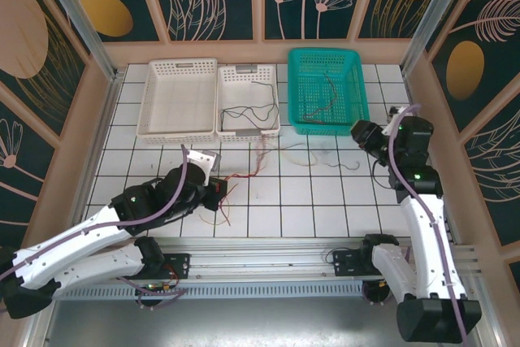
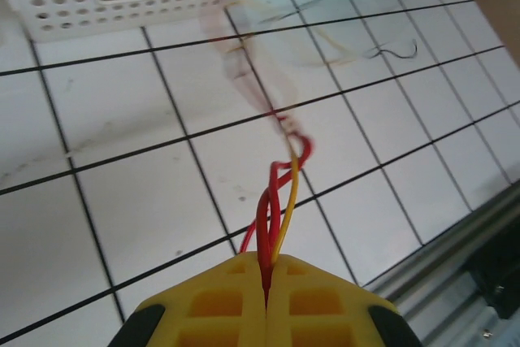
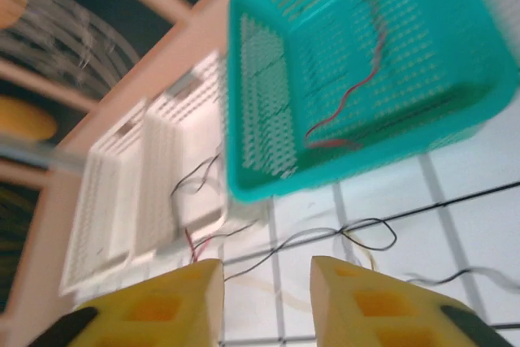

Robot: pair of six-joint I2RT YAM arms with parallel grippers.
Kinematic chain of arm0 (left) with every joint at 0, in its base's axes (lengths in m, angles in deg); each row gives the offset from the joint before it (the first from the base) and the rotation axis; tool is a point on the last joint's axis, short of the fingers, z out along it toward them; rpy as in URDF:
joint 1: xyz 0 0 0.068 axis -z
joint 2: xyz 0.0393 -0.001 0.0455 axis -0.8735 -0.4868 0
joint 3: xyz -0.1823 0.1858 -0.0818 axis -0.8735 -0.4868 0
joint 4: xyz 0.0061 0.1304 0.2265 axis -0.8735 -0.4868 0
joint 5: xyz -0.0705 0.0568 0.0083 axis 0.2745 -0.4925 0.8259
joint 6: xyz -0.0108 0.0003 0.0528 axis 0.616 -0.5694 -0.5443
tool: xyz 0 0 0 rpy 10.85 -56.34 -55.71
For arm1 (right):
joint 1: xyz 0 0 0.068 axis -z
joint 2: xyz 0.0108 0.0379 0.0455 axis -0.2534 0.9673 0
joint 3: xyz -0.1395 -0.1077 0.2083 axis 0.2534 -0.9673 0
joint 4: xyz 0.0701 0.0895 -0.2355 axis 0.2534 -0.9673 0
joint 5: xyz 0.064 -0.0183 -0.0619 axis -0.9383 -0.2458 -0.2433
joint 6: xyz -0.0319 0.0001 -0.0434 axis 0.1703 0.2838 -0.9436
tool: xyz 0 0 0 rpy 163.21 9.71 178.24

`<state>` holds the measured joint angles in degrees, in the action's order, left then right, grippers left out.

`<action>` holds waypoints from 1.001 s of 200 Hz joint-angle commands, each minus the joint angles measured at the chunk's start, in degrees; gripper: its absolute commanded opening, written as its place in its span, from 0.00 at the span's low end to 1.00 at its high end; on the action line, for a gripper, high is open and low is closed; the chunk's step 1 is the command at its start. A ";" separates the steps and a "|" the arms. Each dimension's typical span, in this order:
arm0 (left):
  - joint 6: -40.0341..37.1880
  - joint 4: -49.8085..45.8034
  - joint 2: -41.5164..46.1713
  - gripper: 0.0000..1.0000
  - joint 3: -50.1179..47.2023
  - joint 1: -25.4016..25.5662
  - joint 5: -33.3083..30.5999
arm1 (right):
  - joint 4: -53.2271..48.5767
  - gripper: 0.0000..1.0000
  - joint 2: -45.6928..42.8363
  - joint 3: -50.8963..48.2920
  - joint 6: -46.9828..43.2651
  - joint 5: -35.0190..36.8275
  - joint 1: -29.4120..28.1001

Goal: Untangle the cables

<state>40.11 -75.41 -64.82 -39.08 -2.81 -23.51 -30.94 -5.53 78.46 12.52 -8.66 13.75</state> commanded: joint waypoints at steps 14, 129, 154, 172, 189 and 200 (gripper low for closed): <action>0.36 11.82 -2.59 0.00 -2.23 -0.31 7.60 | 6.91 0.52 0.38 -1.75 -2.99 -4.87 -11.61; 3.70 27.74 -4.10 0.00 -6.36 -0.24 12.39 | 31.01 0.55 12.22 -10.92 -1.85 -9.56 -48.85; 4.01 28.01 -4.62 0.00 -6.21 -0.26 11.79 | 32.07 0.54 13.09 -11.71 -2.63 -8.02 -51.87; 4.35 28.37 -4.91 0.00 -6.27 -0.29 11.21 | 32.72 0.54 14.15 -12.03 -2.74 -7.65 -53.24; 4.67 28.56 -5.18 0.00 -6.12 -0.25 10.39 | 32.91 0.52 15.17 -11.78 -3.04 -6.46 -54.81; 4.87 28.24 -5.33 0.00 -6.03 -0.24 9.82 | 32.61 0.51 15.70 -11.49 -3.41 -5.66 -55.67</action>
<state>43.58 -53.20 -69.32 -45.64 -3.03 -12.82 -2.00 8.68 67.18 10.64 -13.25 -38.33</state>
